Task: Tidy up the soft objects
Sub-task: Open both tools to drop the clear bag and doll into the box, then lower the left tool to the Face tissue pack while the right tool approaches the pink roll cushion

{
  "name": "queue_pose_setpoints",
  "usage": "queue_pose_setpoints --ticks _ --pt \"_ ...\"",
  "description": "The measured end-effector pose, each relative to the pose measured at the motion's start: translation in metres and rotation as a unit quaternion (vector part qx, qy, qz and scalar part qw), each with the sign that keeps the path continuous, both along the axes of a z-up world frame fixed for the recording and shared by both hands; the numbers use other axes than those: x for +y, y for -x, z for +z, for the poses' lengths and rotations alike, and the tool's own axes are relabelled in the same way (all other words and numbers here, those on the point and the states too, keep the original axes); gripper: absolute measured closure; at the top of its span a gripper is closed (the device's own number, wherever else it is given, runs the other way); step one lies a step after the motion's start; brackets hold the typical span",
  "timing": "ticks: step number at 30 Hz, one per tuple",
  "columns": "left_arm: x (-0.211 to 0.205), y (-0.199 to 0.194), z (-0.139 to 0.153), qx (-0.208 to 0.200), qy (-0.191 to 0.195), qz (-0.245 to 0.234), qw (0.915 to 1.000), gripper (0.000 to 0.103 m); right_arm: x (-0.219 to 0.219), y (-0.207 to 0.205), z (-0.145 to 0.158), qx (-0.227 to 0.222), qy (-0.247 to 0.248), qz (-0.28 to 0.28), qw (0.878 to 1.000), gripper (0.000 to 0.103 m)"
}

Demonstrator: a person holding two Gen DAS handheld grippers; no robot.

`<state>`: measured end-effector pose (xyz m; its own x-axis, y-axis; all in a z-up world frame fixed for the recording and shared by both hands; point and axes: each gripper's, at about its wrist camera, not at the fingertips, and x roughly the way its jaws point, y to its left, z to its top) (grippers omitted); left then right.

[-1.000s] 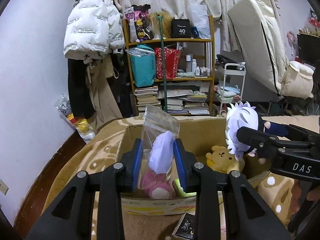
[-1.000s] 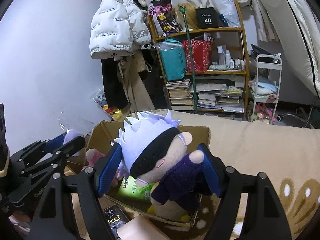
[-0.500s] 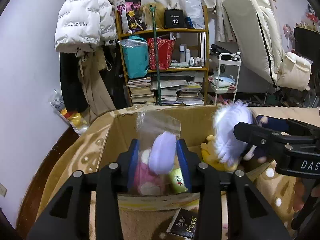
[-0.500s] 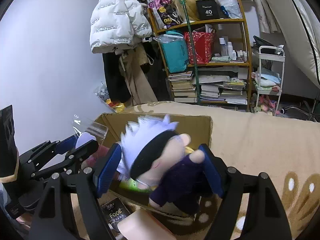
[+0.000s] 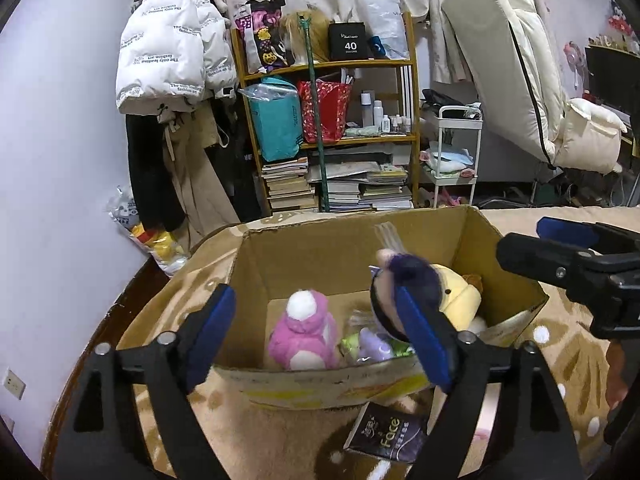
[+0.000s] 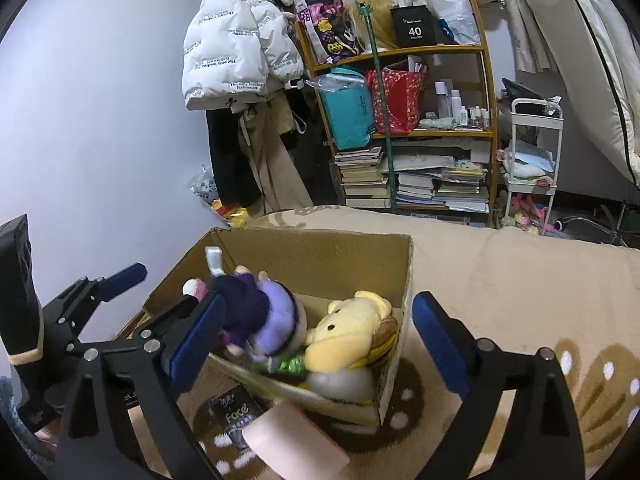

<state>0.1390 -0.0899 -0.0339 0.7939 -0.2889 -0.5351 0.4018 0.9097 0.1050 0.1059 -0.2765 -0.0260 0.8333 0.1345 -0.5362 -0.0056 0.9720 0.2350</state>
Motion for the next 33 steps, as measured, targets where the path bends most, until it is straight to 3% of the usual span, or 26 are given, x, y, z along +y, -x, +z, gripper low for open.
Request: queue_pose_setpoints --ticks 3,11,16,24,33 --pt "0.003 0.008 0.005 0.002 0.004 -0.001 1.0000 0.010 0.000 0.010 0.003 -0.001 0.003 -0.013 1.000 0.000" --pt "0.023 0.035 0.016 0.000 -0.002 0.032 0.9995 0.002 -0.002 0.036 0.012 0.001 -0.006 -0.022 1.000 0.000" --pt "0.031 0.048 0.020 0.006 -0.008 0.036 0.9993 0.002 0.001 0.052 0.016 0.003 -0.005 -0.024 1.000 0.000" --pt "0.052 0.072 0.015 0.048 0.004 0.057 0.9972 0.002 0.011 0.071 0.019 0.010 -0.002 -0.021 1.000 0.000" --pt "0.068 0.099 0.021 0.051 0.006 0.071 0.9961 0.002 0.028 0.093 0.015 0.021 0.007 -0.013 1.000 0.000"
